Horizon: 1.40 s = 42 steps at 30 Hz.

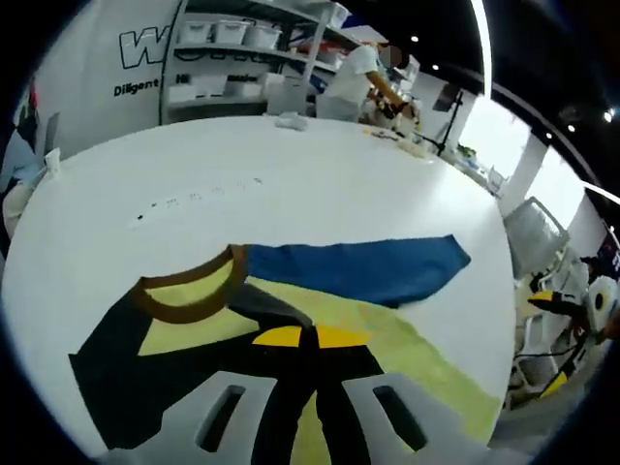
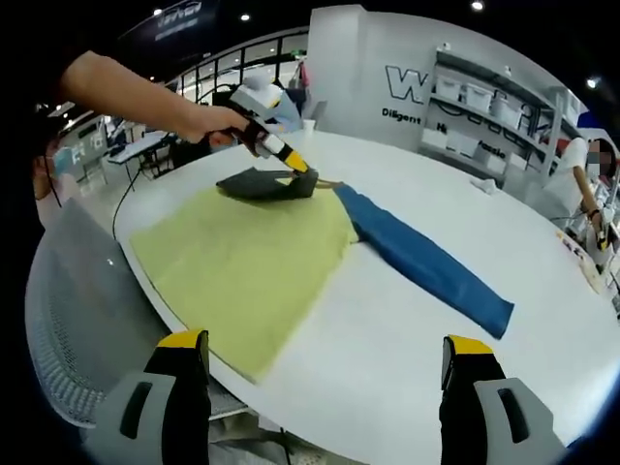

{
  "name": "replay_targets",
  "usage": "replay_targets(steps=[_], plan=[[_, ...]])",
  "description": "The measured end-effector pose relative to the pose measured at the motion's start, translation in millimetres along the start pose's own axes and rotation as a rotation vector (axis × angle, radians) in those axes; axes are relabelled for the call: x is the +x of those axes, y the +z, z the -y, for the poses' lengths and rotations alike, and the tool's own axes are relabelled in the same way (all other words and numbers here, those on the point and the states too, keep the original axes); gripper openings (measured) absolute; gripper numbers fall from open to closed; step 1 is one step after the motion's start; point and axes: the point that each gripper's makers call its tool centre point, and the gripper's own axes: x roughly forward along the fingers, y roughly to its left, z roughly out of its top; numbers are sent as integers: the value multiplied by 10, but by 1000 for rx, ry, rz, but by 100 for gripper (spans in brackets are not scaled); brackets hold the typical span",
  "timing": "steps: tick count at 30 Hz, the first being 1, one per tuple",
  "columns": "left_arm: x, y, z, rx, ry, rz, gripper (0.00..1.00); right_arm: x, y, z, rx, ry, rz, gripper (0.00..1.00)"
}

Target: Fold the garment on the visible template until the final outline fits inside the template.

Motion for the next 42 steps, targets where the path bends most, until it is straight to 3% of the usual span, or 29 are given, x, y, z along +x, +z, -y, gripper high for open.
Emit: replay_targets(steps=[8, 10, 12, 14, 15, 27, 30, 37, 42], plan=[[52, 60, 122, 94, 0, 8, 1, -2, -14, 8, 8, -4, -6, 99], [48, 43, 194, 129, -30, 2, 2, -4, 3, -2, 26, -3, 6, 99], [42, 71, 233, 186, -49, 23, 11, -4, 6, -3, 30, -5, 8, 99], [21, 88, 228, 179, -42, 36, 25, -1, 3, -12, 29, -3, 8, 99], [4, 124, 207, 188, -41, 58, 28, 1, -2, -20, 27, 0, 5, 99], [-113, 62, -53, 219, -7, 33, 27, 26, 32, -44, 10, 7, 8, 99], [-158, -7, -119, 279, 11, 15, 28, 34, 33, -38, 7, 10, 9, 99], [-246, -62, -299, 358, 59, 16, 40, 52, 73, 18, -2, 11, 17, 99], [-261, -37, -315, 391, 66, 23, 49, 86, 88, 44, -11, 15, 17, 99]])
